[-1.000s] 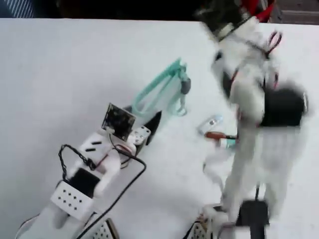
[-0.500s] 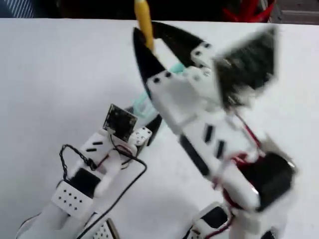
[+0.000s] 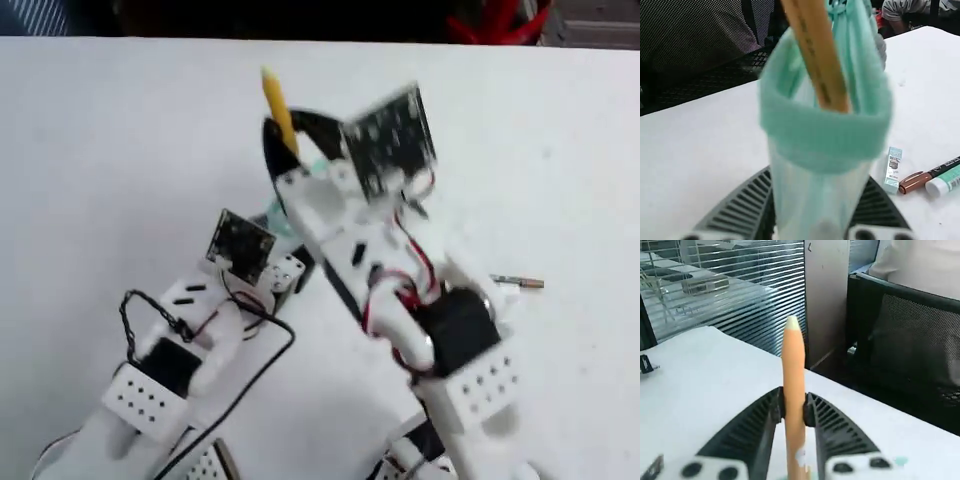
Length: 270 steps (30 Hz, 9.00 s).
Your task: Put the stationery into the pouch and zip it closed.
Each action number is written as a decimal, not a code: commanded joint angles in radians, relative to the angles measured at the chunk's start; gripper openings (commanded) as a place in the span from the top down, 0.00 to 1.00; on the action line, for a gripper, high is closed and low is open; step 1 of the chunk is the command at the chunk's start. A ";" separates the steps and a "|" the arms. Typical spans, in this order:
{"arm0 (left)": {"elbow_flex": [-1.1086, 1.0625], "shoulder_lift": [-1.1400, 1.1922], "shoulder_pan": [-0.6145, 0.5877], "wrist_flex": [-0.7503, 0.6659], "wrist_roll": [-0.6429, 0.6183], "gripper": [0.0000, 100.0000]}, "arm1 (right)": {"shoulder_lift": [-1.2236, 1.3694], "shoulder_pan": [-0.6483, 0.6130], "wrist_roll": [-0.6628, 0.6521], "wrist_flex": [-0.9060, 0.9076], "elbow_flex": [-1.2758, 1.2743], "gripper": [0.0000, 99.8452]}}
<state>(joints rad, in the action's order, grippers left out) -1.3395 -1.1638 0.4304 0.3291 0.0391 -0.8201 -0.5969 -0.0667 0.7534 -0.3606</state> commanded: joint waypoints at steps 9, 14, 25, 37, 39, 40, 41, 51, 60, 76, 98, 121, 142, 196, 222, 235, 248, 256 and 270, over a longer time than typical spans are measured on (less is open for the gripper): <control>0.017 -0.013 -0.031 0.002 -0.008 0.82 | -0.180 0.004 -0.153 0.170 -0.061 0.75; 0.014 -0.013 -0.028 0.003 -0.008 0.82 | -0.159 0.079 -0.158 0.240 0.101 0.75; 0.014 -0.013 -0.030 0.005 -0.009 0.82 | 0.275 0.573 -0.218 0.487 0.350 0.83; 0.014 -0.013 -0.025 0.006 -0.003 0.82 | 0.789 0.969 -0.617 0.630 0.358 0.83; 0.014 -0.012 -0.024 0.008 -0.003 0.82 | 0.858 1.020 -0.772 0.591 0.345 0.83; 0.014 -0.010 -0.022 0.008 -0.003 0.82 | 0.889 1.038 -0.848 0.572 0.333 0.83; 0.014 -0.010 -0.022 0.008 -0.003 0.82 | 0.918 1.049 -0.925 0.558 0.313 0.83; 0.014 -0.008 -0.022 0.005 -0.003 0.82 | 0.891 1.067 -1.163 0.185 -0.066 0.83; 0.014 -0.008 -0.022 0.005 -0.003 0.82 | 0.855 1.012 -1.301 -0.027 -0.279 0.83; 0.014 -0.008 -0.022 0.003 -0.002 0.82 | 0.862 1.012 -1.484 0.105 -0.279 0.83; 0.014 -0.012 -0.022 0.005 -0.002 0.82 | 0.552 1.066 -1.155 0.025 -0.218 0.98; 0.014 -0.013 -0.022 0.008 -0.003 0.82 | 0.035 0.174 0.002 0.358 0.379 0.98; 0.014 -0.013 -0.022 0.005 -0.003 0.82 | 0.004 0.070 0.041 0.097 -0.069 0.98; 0.012 -0.013 0.082 0.077 0.000 0.82 | -0.246 0.858 -0.485 -0.487 -1.221 0.79; 0.025 -0.015 -0.025 0.051 -0.003 0.82 | -0.420 0.820 -0.485 -0.269 -1.329 0.79; 0.008 -0.015 0.025 0.054 -0.003 0.82 | -0.420 0.820 -0.485 -0.269 -1.329 0.79; 0.034 -0.015 -0.036 0.052 -0.008 0.82 | -0.420 0.820 -0.485 -0.269 -1.329 0.79; 0.032 -0.015 -0.035 0.052 -0.008 0.82 | -0.420 0.820 -0.485 -0.269 -1.329 0.79; 0.028 -0.015 0.002 0.061 -0.011 0.82 | -0.420 0.820 -0.485 -0.269 -1.329 0.79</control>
<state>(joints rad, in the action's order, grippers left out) -1.3395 -1.1653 0.3982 0.3951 0.0407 -1.2283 0.2256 -0.5470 0.4787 -1.6847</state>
